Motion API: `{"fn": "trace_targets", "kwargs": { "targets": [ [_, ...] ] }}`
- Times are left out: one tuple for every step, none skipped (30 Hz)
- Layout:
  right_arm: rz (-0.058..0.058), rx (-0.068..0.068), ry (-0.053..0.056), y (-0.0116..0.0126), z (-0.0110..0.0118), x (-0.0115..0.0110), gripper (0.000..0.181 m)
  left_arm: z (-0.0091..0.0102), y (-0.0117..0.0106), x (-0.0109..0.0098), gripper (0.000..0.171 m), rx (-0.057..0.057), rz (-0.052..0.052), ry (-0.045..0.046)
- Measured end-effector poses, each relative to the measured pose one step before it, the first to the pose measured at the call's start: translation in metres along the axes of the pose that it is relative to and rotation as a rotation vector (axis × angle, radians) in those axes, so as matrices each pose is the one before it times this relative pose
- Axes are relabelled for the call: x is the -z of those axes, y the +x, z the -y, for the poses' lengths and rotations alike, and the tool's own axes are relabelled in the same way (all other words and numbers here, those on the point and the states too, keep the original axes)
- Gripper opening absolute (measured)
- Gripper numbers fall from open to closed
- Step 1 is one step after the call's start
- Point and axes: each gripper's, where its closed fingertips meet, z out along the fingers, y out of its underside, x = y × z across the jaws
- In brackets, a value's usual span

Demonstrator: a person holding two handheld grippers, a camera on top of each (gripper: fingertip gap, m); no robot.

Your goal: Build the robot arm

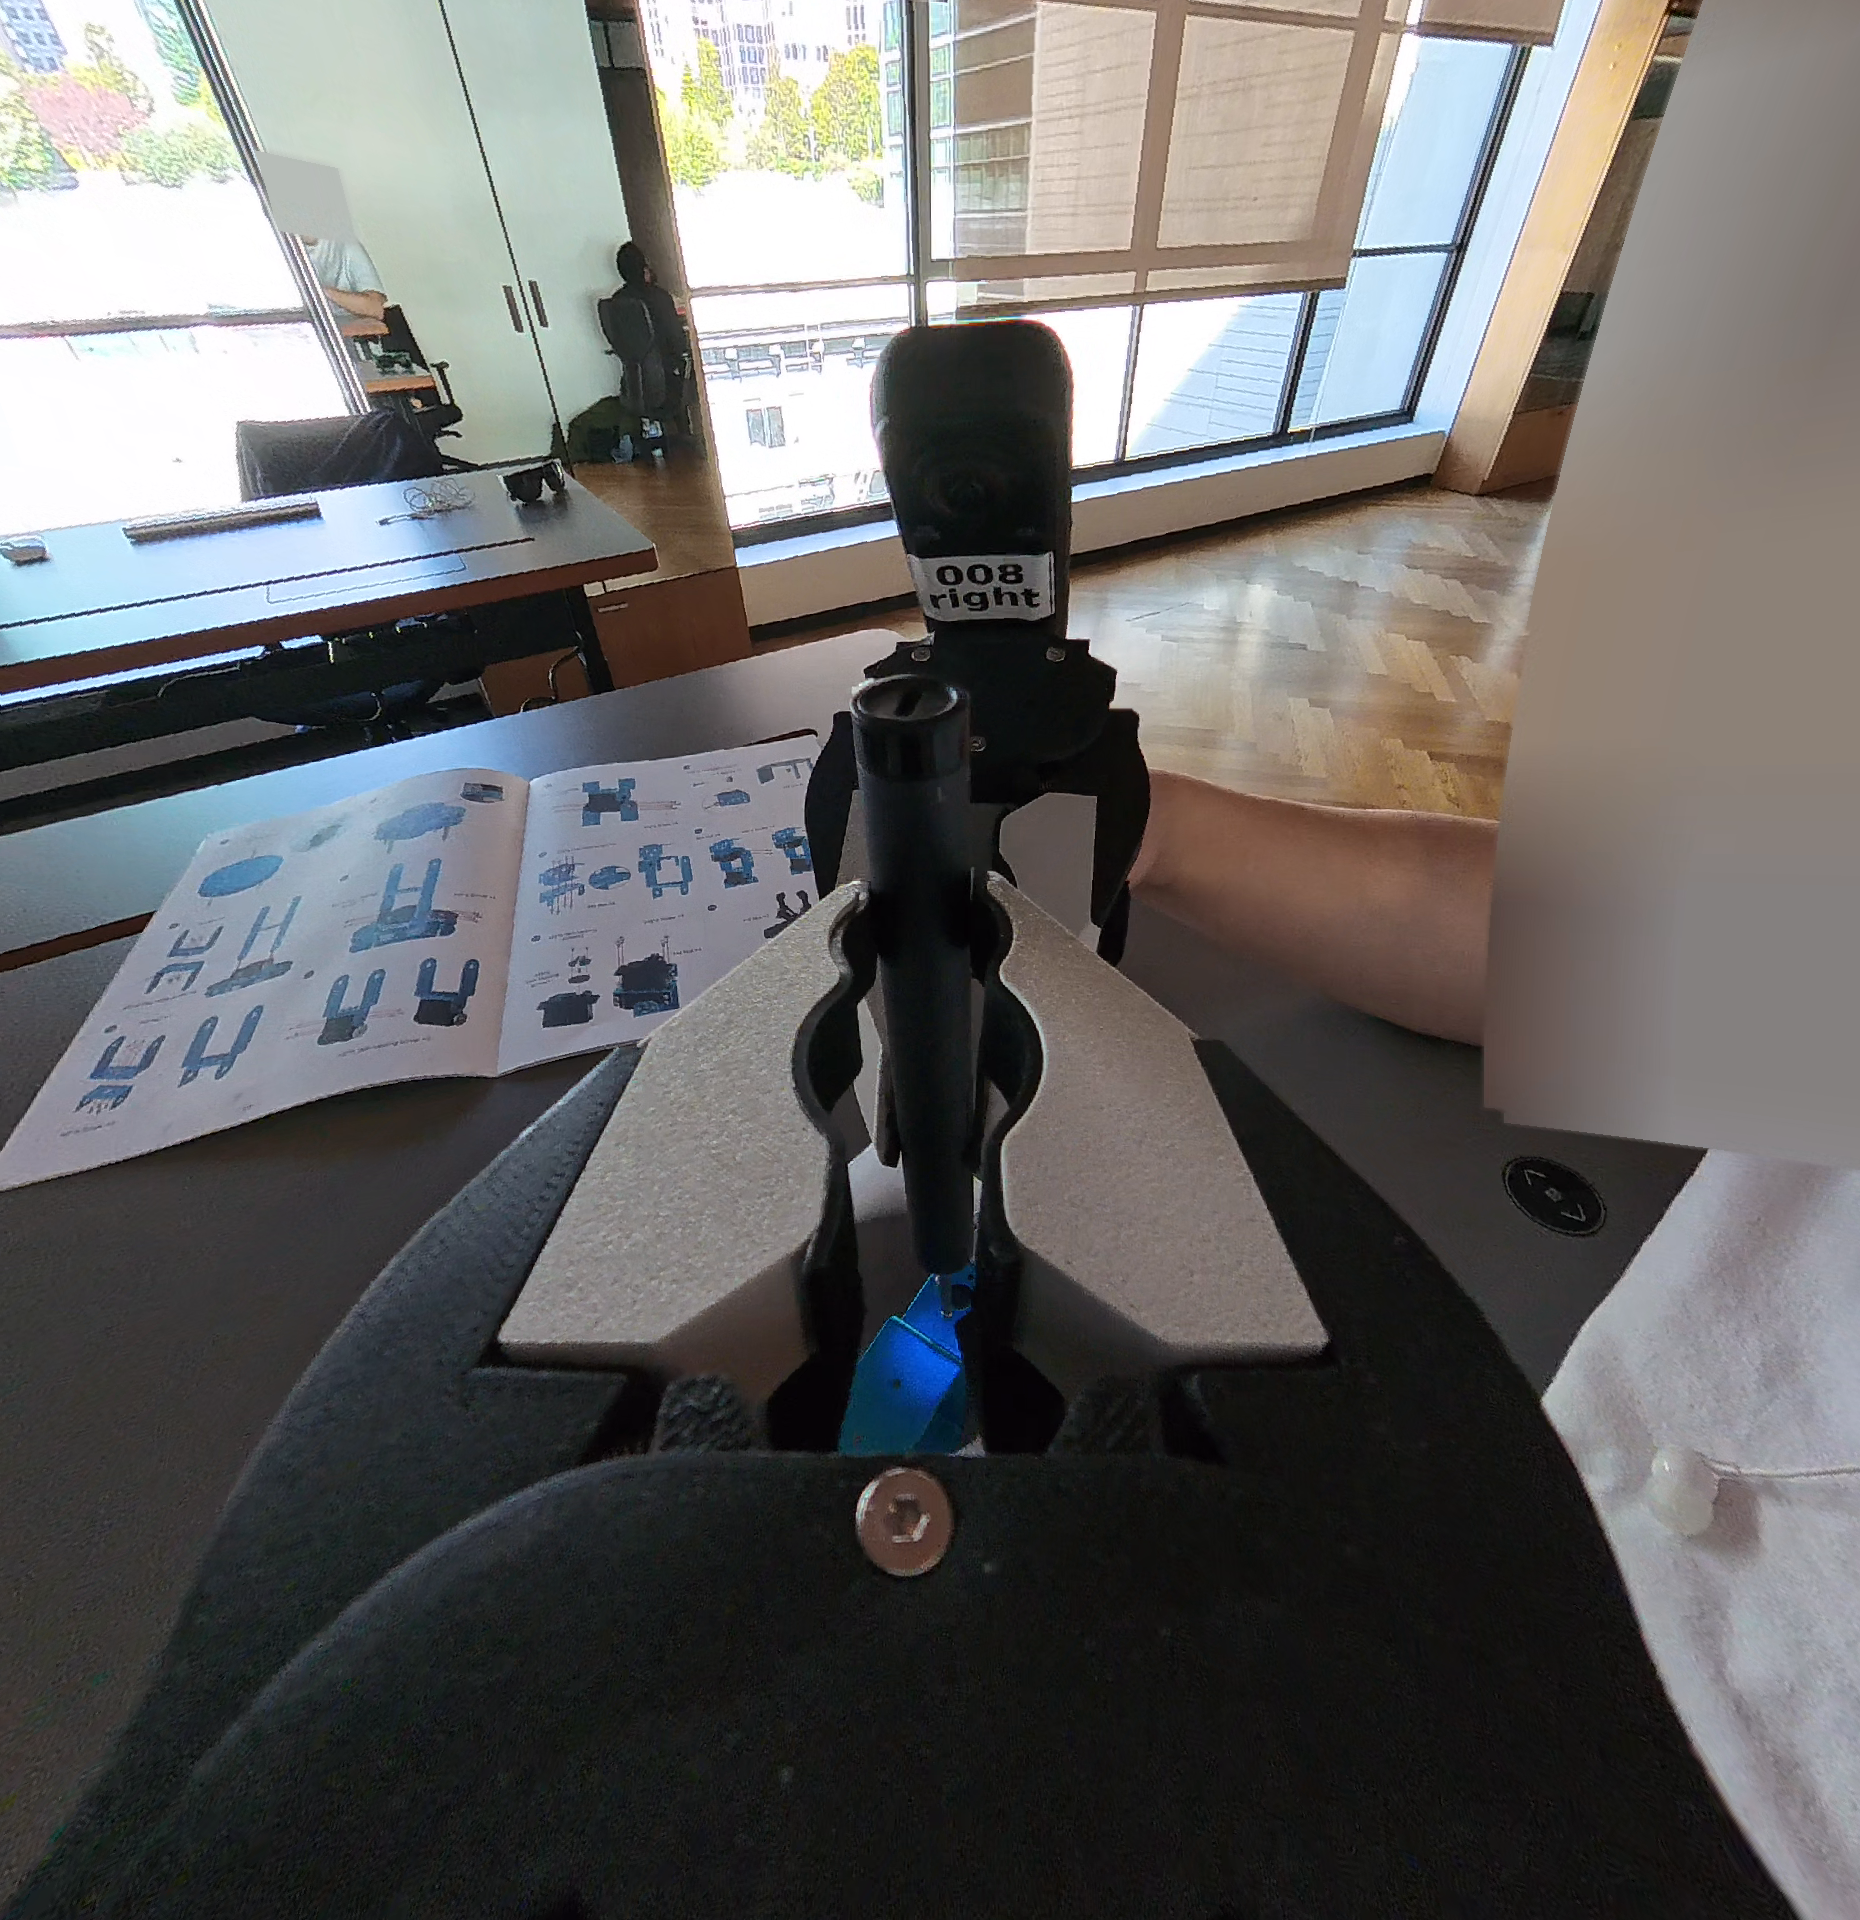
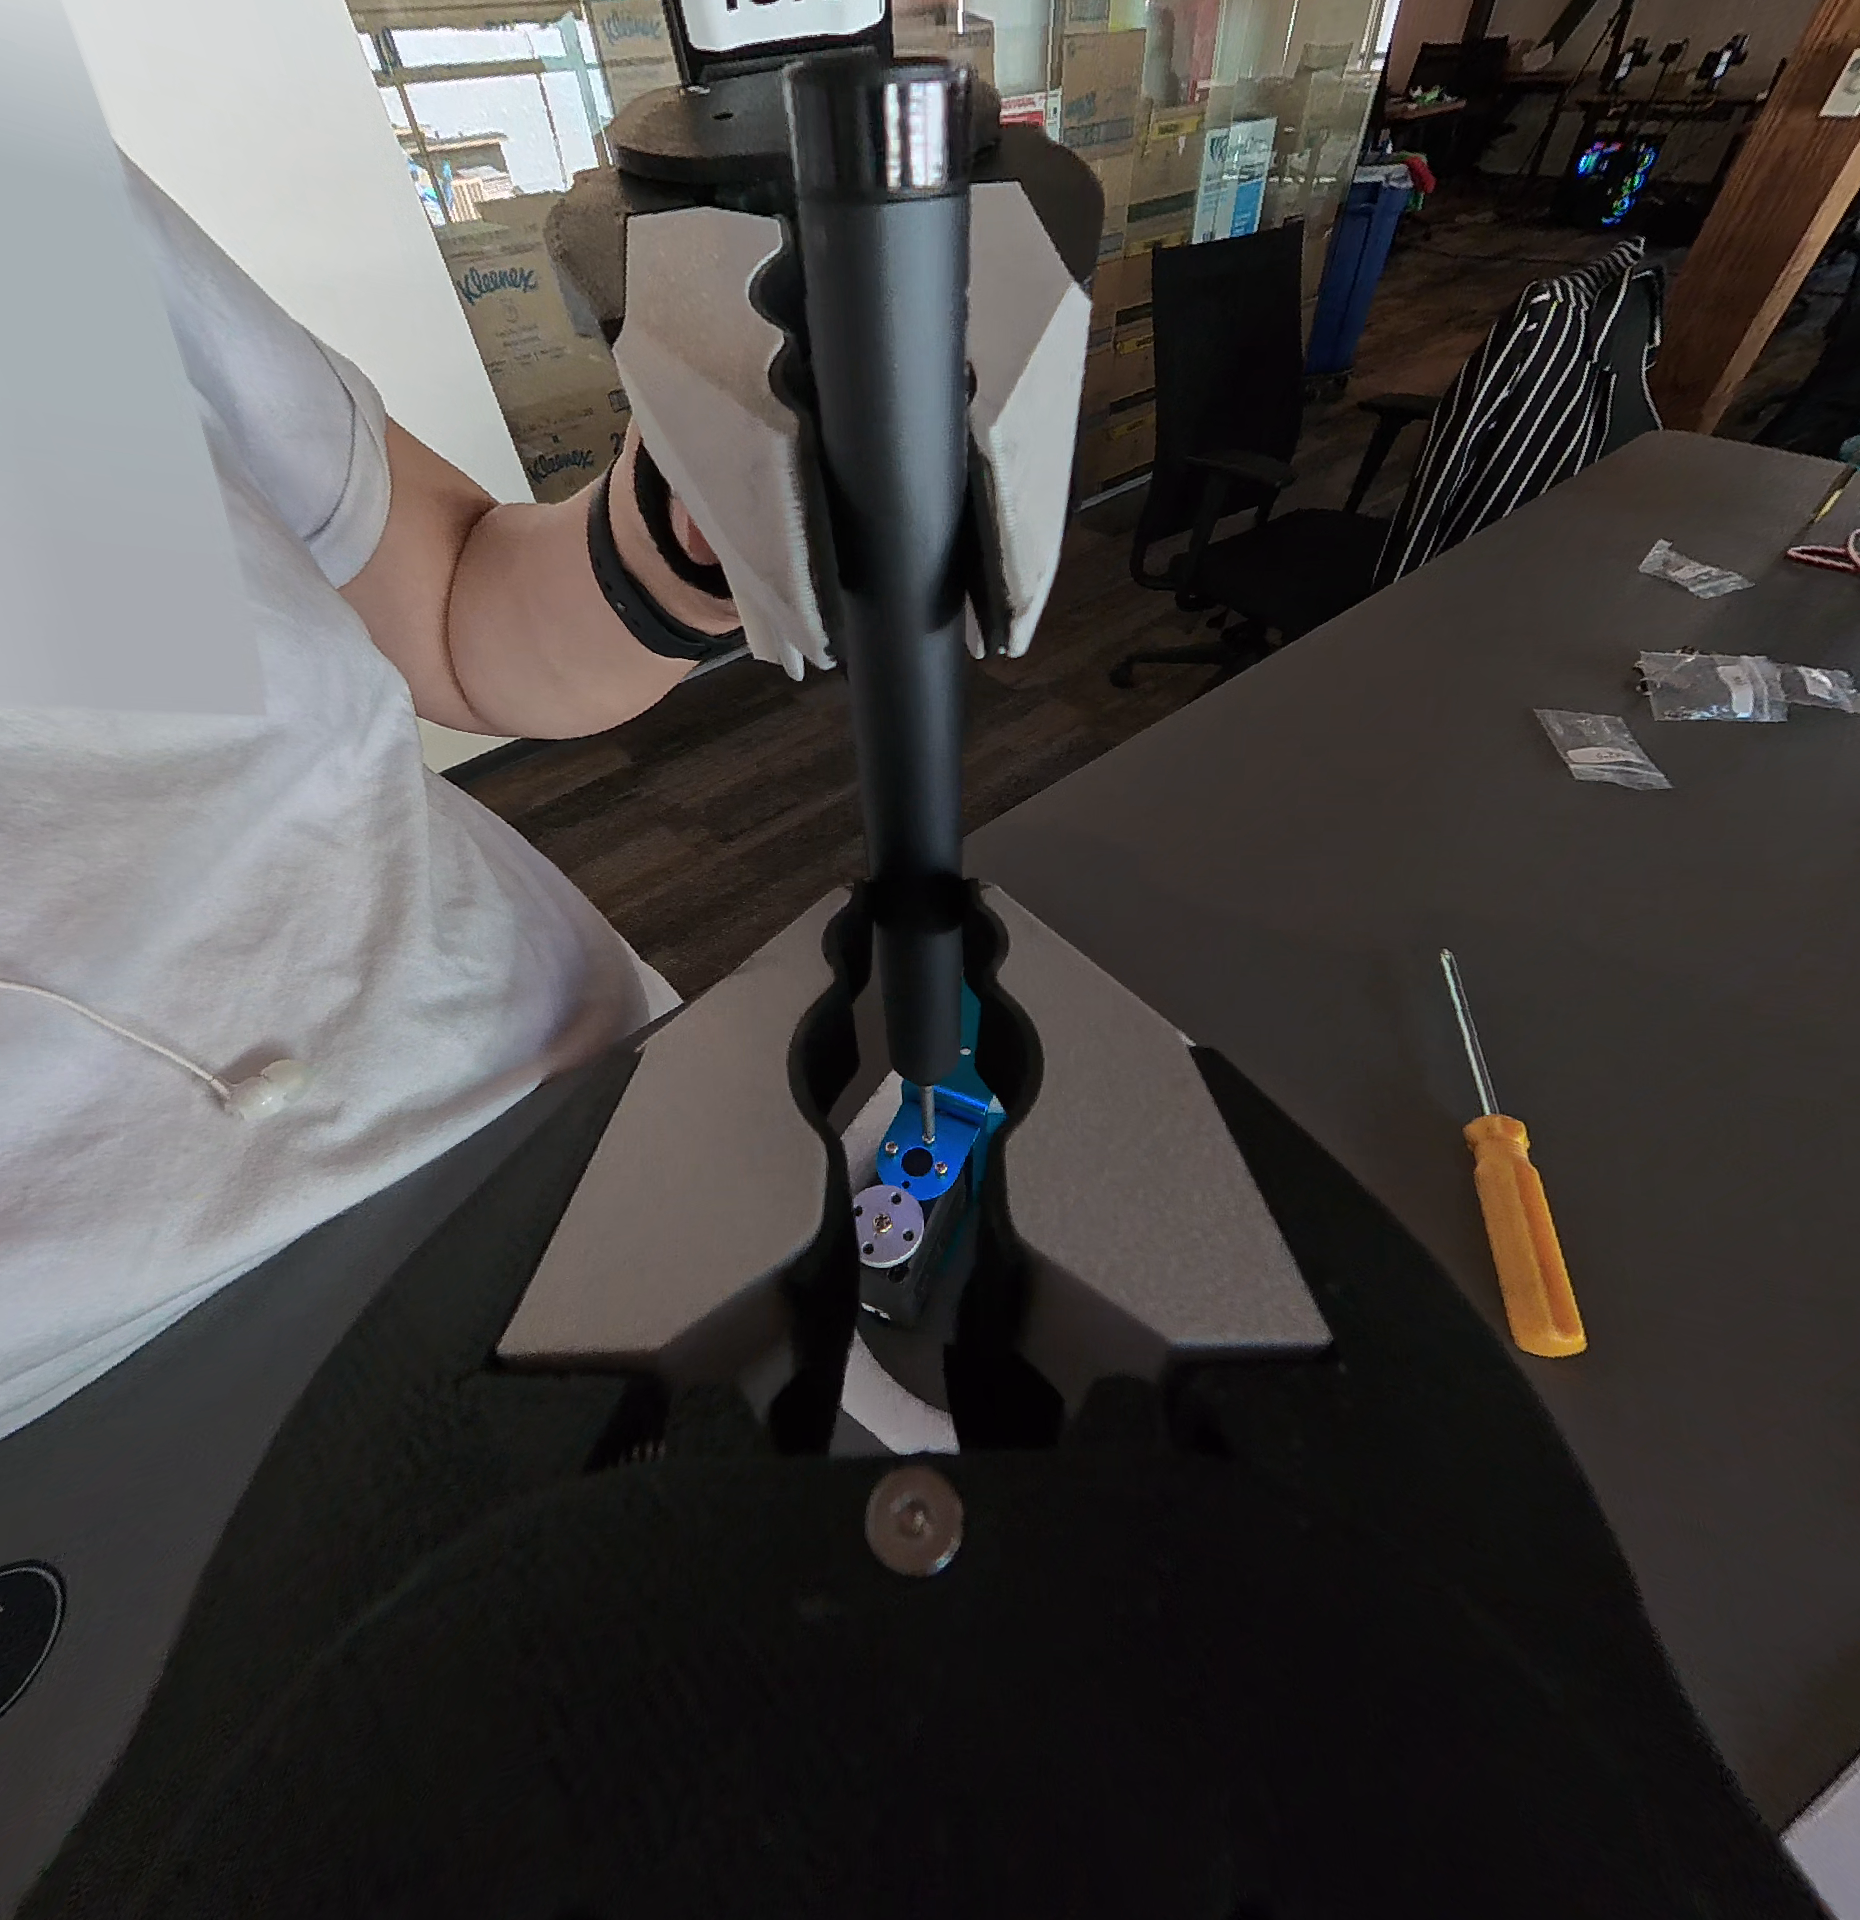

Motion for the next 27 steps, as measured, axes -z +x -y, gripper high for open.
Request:
{"fn": "trace_targets", "kwargs": {
  "targets": [
    [0.0, 0.0016, -0.0005, 0.00004, -0.00026, 0.00035, 0.017, -0.00006, 0.00018, -0.00053, 0.016, -0.0035, 0.0015, -0.00281],
    [-0.0008, -0.0027, -0.0007, 0.00025, -0.00018, 0.00001, 0.017, -0.00001, -0.00033, -0.00034, 0.016, -0.0033, 0.0033, -0.00296],
    [-0.0026, 0.0028, -0.0044, 0.0002, -0.00072, -0.00012, 0.017, -0.0001, -0.0005, -0.00019, 0.016, -0.0019, 0.0027, -0.00263],
    [-0.0029, 0.003, 0.0002, 0.00013, 0.00024, -0.00008, 0.017, -0.00004, -0.00004, -0.00001, 0.016, -0.0002, -0.0008, -0.00189],
    [-0.0014, -0.0007, 0.0, 0.00003, 0.00016, -0.00024, 0.017, -0.00006, -0.00021, 0.00015, 0.016, 0.0012, 0.0, -0.00096],
    [0.0015, -0.0051, 0.0015, -0.00001, 0.0003, -0.00032, 0.017, -0.0001, -0.0001, 0.00026, 0.016, 0.0008, 0.0001, -0.0004],
    [0.0025, -0.0087, 0.0019, -0.00002, 0.00043, -0.00017, 0.017, -0.00007, -0.00005, 0.0003, 0.016, 0.0013, 0.0015, -0.00014],
    [0.0015, -0.0055, 0.0004, -0.00005, 0.00015, -0.00024, 0.017, -0.00006, -0.00022, 0.00028, 0.016, 0.0004, 0.003, -0.00017],
    [-0.0024, 0.0055, -0.0003, 0.00001, -0.00004, -0.00012, 0.017, -0.00009, -0.00009, 0.00021, 0.016, 0.0004, 0.0028, 0.00033],
    [-0.0039, 0.0124, -0.0023, -0.00029, -0.00007, 0.00008, 0.016, 0.00002, 0.00039, 0.00017, 0.016, 0.0005, -0.0013, 0.00116],
    [-0.0044, 0.0097, -0.0048, -0.00017, -0.00013, 0.00012, 0.016, -0.00006, 0.00042, 0.00004, 0.016, -0.0004, -0.0014, 0.00108],
    [-0.0034, 0.0062, -0.005, -0.00019, -0.0001, -0.00001, 0.016, 0.00003, 0.00032, 0.00011, 0.016, -0.0018, -0.0008, 0.00028],
    [-0.0043, 0.0103, -0.0019, -0.0001, 0.00007, -0.00004, 0.016, -0.00005, 0.00029, -0.00001, 0.016, -0.0015, -0.0014, -0.00043],
    [0.003, 0.0009, 0.0002, -0.00061, -0.00004, -0.00014, 0.016, -0.00004, -0.00005, 0.00017, 0.016, -0.001, 0.0, -0.00087],
    [0.0042, -0.0112, 0.0017, 0.0001, -0.00007, -0.00007, 0.017, -0.00012, -0.0003, -0.00001, 0.016, -0.001, 0.0017, -0.00016],
    [0.0028, -0.0065, 0.0033, 0.00032, -0.00003, -0.00021, 0.017, 0.00002, 0.00001, -0.0001, 0.016, -0.0004, -0.0005, 0.00003],
    [0.0025, -0.0059, 0.0026, 0.00017, -0.00004, -0.00014, 0.017, -0.00002, 0.00026, -0.00007, 0.016, -0.0026, -0.0012, -0.00112],
    [0.0029, -0.0061, 0.001, -0.00005, 0.00013, -0.0003, 0.017, -0.00006, 0.00004, -0.0003, 0.016, -0.0005, -0.0007, -0.00241],
    [-0.0025, -0.0017, 0.0021, 0.00049, 0.00014, -0.00064, 0.017, 0.00002, -0.00003, -0.00016, 0.016, -0.0013, -0.0002, -0.00167],
    [-0.0025, 0.0017, 0.0022, 0.00036, 0.00029, -0.00045, 0.017, -0.00003, -0.00039, -0.00018, 0.016, -0.0035, 0.0014, -0.00053],
    [-0.0015, 0.0017, -0.0004, 0.00006, 0.00006, -0.00005, 0.017, 0.0, -0.00022, -0.00007, 0.016, -0.001, 0.0002, -0.00007],
    [-0.0024, 0.0016, -0.0009, 0.00023, 0.00006, 0.00011, 0.017, -0.00013, -0.00022, 0.00007, 0.016, 0.0012, -0.0006, 0.00003],
    [-0.0032, 0.0024, 0.0001, 0.00018, 0.00017, -0.00023, 0.017, 0.0, -0.00034, 0.00009, 0.016, 0.0017, -0.0002, 0.00029],
    [-0.0031, 0.0029, 0.0, 0.00014, 0.00011, -0.00008, 0.017, -0.00007, -0.00024, 0.00006, 0.016, 0.0017, -0.0009, 0.00049],
    [-0.0019, 0.0012, -0.0007, 0.0002, -0.00001, -0.0003, 0.017, -0.00009, -0.00042, 0.00019, 0.016, 0.0019, -0.0007, 0.00056],
    [-0.0018, 0.0018, -0.0008, 0.00003, 0.00005, -0.00019, 0.017, 0.00001, -0.00016, 0.00011, 0.016, 0.0029, -0.0007, 0.00111],
    [-0.0018, 0.0033, -0.0003, -0.00008, 0.00008, -0.00048, 0.017, 0.00009, 0.00005, -0.00012, 0.016, 0.0025, -0.0012, 0.00222]
  ]
}}
